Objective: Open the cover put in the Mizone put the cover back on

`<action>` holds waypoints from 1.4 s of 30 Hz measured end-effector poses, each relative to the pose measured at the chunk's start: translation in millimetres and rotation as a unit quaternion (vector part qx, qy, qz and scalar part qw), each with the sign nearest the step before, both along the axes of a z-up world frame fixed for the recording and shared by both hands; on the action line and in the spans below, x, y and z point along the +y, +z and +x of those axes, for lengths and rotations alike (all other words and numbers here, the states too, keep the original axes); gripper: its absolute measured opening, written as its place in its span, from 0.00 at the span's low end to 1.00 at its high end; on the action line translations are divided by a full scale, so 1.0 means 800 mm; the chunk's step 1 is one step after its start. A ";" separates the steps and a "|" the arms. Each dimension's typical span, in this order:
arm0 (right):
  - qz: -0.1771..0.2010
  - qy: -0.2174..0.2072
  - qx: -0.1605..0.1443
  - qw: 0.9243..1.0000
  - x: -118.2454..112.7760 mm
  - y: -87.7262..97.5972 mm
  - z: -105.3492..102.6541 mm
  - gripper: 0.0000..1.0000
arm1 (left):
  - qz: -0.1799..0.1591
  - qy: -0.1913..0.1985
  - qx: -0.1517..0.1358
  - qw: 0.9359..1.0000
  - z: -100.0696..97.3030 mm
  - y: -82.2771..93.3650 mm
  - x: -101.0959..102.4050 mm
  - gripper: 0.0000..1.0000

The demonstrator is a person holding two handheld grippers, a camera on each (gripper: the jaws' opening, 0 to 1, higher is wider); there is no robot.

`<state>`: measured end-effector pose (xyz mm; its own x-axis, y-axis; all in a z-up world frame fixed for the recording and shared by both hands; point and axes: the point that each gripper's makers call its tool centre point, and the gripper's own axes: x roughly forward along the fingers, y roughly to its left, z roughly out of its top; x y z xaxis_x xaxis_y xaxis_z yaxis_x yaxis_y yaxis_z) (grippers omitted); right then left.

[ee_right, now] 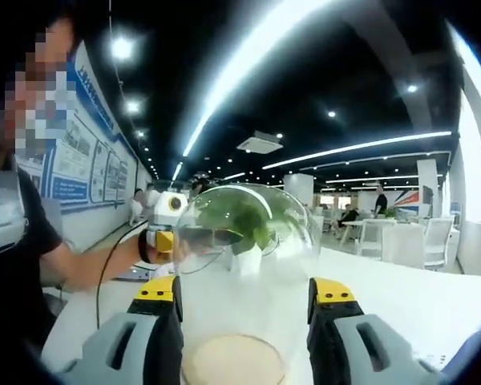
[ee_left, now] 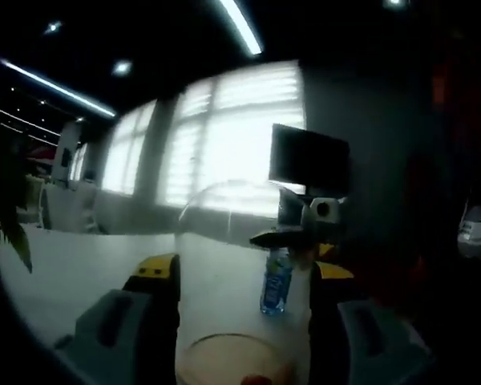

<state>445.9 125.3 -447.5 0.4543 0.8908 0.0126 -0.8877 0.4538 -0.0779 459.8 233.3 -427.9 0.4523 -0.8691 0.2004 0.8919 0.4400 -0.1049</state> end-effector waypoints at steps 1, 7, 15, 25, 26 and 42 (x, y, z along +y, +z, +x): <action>-0.001 0.001 0.001 1.000 0.000 0.000 0.000 0.56 | 0.002 0.000 -0.005 1.000 -0.001 0.002 0.000 0.53; 0.000 0.005 -0.003 1.000 -0.001 0.001 0.001 0.56 | 0.011 -0.005 -0.025 1.000 -0.003 0.003 0.001 0.52; 0.006 0.008 0.001 1.000 0.001 0.003 0.000 0.57 | 0.030 -0.004 0.006 1.000 -0.003 -0.014 -0.005 0.57; -0.022 0.012 -0.002 1.000 0.010 -0.011 -0.001 0.65 | 0.088 -0.016 -0.014 0.996 -0.003 -0.026 -0.025 0.76; -0.018 0.012 0.002 1.000 0.009 -0.009 0.000 0.64 | 0.094 -0.018 -0.020 0.995 -0.005 -0.027 -0.025 0.77; -0.034 0.018 0.037 0.999 0.017 -0.019 0.011 0.67 | 0.135 -0.009 -0.017 0.991 0.009 -0.042 -0.021 0.65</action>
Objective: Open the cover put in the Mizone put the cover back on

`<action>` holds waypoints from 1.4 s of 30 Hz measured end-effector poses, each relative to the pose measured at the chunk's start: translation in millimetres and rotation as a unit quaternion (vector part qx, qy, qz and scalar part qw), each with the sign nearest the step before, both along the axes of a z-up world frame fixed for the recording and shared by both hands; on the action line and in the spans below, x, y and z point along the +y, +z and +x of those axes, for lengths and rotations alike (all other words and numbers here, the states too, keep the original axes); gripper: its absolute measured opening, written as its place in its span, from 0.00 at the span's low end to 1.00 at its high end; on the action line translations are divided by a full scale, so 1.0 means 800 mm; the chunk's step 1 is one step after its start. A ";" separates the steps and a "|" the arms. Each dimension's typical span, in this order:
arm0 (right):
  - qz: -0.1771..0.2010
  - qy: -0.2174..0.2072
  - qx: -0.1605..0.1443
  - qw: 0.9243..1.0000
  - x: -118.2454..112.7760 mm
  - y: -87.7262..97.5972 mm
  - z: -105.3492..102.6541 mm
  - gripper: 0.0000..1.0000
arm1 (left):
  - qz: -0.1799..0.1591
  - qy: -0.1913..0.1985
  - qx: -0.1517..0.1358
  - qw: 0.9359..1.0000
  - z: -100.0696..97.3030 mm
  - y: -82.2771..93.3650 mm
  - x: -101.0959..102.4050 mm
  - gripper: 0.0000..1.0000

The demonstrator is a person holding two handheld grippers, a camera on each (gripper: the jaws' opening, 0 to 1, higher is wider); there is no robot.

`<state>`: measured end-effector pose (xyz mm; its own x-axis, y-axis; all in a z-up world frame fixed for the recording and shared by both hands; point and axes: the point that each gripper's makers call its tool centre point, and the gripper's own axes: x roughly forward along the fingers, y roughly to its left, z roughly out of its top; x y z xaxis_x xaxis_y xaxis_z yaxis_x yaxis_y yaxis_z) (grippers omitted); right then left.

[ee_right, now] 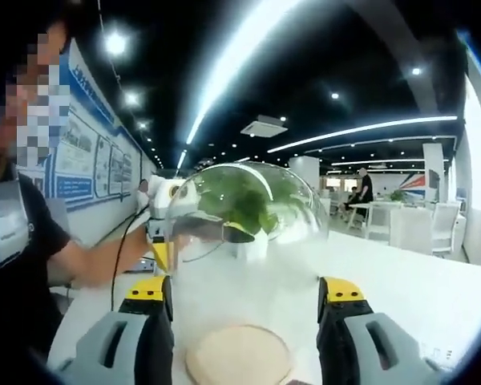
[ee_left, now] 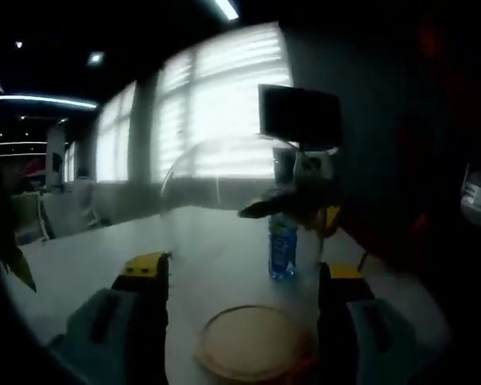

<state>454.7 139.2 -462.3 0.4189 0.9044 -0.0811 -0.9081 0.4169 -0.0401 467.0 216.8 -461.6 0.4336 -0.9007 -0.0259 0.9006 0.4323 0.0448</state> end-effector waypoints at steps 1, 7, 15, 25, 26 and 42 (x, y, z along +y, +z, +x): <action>0.000 0.001 0.000 1.000 0.001 0.000 0.000 0.68 | 0.001 -0.001 -0.002 1.000 0.000 0.000 0.000 0.65; -0.002 0.013 0.003 1.000 0.009 -0.003 0.004 0.72 | 0.006 -0.016 -0.011 1.000 0.004 -0.001 -0.004 0.68; -0.015 0.035 0.021 0.999 0.012 -0.012 0.006 0.73 | -0.001 -0.034 -0.001 0.999 0.003 -0.007 -0.005 0.69; -0.060 0.034 -0.005 0.998 0.021 -0.028 0.004 0.79 | -0.016 -0.072 0.021 0.997 0.005 -0.016 -0.021 0.76; -0.053 0.035 0.000 0.998 0.020 -0.027 0.005 0.79 | -0.016 -0.073 0.022 0.997 0.007 -0.017 -0.020 0.76; -0.029 0.035 0.005 0.999 0.028 -0.027 0.007 0.82 | -0.014 -0.083 0.014 0.996 0.003 -0.019 -0.022 0.74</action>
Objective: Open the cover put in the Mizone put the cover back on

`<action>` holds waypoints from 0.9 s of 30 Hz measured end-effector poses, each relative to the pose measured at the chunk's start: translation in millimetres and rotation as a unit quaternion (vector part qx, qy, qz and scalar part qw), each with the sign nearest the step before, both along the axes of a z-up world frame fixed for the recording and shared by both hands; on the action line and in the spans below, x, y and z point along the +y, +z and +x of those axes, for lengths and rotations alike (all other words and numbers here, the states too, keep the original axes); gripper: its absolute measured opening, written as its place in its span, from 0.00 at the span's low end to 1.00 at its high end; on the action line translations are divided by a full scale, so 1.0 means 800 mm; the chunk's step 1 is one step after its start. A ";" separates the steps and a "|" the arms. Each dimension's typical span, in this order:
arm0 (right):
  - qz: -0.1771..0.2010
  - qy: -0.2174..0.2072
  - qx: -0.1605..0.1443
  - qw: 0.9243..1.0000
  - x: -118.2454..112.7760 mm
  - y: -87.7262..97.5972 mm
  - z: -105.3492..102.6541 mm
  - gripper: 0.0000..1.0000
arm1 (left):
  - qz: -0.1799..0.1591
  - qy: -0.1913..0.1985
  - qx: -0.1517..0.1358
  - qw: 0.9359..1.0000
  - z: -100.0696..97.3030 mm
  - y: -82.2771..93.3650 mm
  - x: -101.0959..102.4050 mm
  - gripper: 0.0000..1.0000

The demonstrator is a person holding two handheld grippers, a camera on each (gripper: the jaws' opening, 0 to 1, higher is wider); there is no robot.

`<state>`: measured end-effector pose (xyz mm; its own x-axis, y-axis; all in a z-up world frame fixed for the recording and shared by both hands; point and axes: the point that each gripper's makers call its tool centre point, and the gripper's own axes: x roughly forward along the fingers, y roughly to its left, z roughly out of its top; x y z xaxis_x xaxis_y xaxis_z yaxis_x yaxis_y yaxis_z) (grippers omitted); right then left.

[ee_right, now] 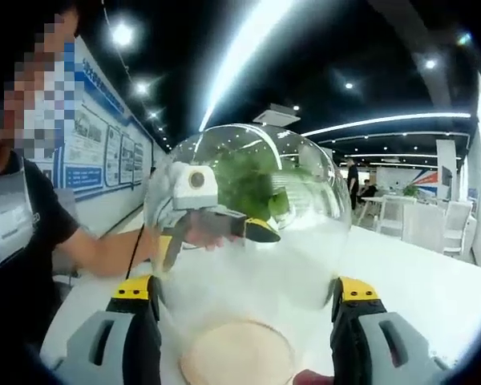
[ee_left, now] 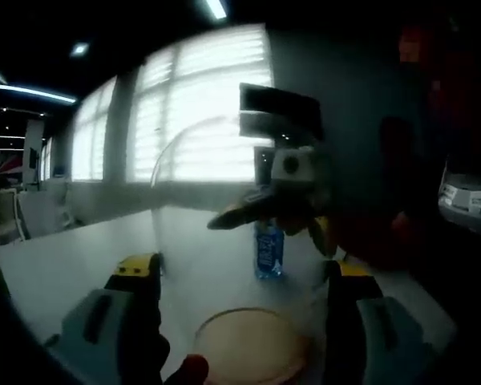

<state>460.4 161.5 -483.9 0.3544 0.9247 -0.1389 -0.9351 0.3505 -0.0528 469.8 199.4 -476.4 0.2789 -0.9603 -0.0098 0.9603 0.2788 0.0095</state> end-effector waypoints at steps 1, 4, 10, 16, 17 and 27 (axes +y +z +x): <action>0.001 0.001 0.000 1.000 0.001 0.000 0.000 0.83 | -0.001 -0.002 0.000 1.000 0.000 0.000 0.000 0.74; -0.003 0.007 -0.006 1.000 0.001 -0.002 0.000 0.83 | -0.005 -0.010 0.000 1.000 -0.001 0.000 0.001 0.73; 0.007 0.012 -0.009 1.000 0.008 -0.005 0.003 0.87 | -0.015 -0.017 0.005 1.000 -0.003 0.002 0.000 0.74; 0.017 0.024 -0.002 1.000 0.011 -0.003 -0.003 0.86 | -0.003 -0.014 0.004 1.000 -0.008 0.002 0.002 0.74; 0.018 0.024 -0.001 1.000 0.011 -0.003 -0.003 0.86 | -0.002 -0.014 0.005 1.000 -0.008 0.001 0.002 0.74; 0.017 0.028 -0.001 0.999 0.012 -0.002 -0.005 0.86 | 0.003 -0.006 0.005 1.000 -0.007 0.000 0.004 0.74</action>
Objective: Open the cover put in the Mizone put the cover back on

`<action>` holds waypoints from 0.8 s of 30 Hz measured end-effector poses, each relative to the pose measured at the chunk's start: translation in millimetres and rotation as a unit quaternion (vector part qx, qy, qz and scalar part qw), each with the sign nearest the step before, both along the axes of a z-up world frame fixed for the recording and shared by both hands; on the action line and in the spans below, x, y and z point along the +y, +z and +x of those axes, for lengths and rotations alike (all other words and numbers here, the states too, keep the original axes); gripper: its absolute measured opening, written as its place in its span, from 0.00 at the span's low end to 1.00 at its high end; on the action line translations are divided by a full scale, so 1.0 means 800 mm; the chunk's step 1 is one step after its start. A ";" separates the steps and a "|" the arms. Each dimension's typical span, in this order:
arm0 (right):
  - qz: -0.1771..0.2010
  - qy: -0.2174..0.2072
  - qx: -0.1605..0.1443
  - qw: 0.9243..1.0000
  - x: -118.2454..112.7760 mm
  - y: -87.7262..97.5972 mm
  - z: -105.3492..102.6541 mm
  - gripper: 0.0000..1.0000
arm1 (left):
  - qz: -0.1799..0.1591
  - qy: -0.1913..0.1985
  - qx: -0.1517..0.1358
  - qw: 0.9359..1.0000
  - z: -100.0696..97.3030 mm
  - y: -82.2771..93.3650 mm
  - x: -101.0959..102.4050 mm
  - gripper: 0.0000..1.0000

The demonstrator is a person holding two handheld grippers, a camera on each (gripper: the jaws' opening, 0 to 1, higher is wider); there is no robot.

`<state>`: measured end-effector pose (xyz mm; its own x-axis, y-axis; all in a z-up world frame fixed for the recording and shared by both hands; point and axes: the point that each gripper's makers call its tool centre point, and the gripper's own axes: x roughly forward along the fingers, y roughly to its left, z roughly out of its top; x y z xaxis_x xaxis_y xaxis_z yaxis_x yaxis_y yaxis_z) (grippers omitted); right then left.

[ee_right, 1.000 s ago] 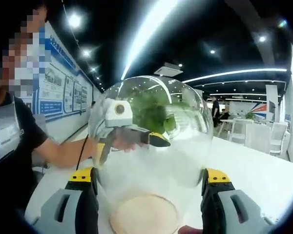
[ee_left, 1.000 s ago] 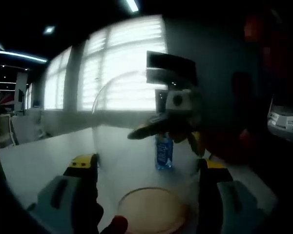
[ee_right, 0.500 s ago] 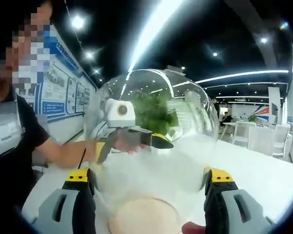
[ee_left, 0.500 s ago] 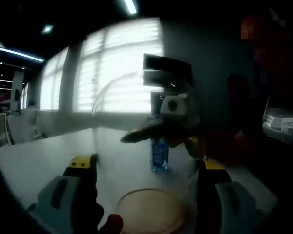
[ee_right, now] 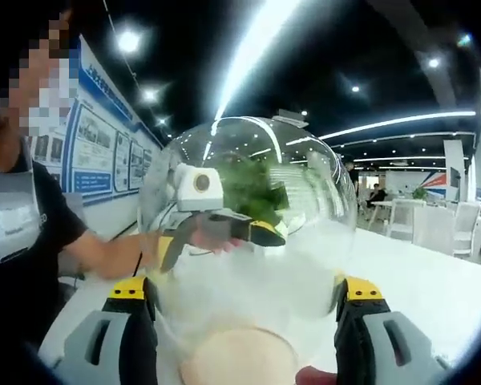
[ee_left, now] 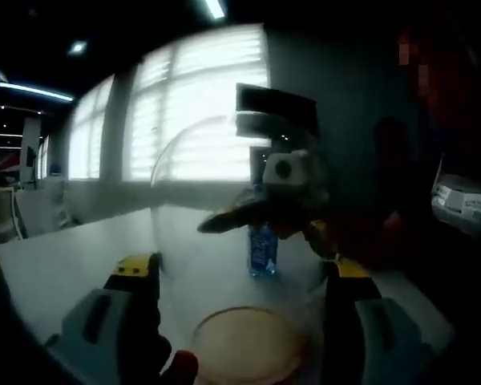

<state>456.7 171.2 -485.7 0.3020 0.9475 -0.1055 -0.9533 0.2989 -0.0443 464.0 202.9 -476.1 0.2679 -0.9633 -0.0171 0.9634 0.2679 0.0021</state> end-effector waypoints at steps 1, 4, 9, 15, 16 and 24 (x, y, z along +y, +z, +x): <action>0.000 0.000 0.000 1.000 0.000 0.000 0.000 0.86 | 0.001 0.000 0.000 1.000 0.000 0.000 0.000 0.74; -0.003 -0.003 0.001 1.000 0.001 0.000 0.000 0.87 | -0.002 0.000 0.001 1.000 0.000 0.000 0.000 0.74; 0.002 -0.001 0.003 1.000 0.004 0.001 0.000 0.88 | 0.000 0.007 0.001 1.000 -0.002 0.000 0.003 0.74; -0.010 0.001 0.008 1.000 0.001 -0.003 0.001 0.87 | -0.002 0.010 0.001 1.000 0.000 0.000 0.003 0.74; -0.008 0.003 0.008 1.000 0.002 -0.004 0.001 0.87 | -0.002 0.010 0.002 1.000 0.000 0.000 0.003 0.74; 0.007 0.020 0.019 1.000 0.010 -0.006 0.001 0.90 | 0.003 0.012 -0.004 1.000 -0.001 -0.002 0.000 0.75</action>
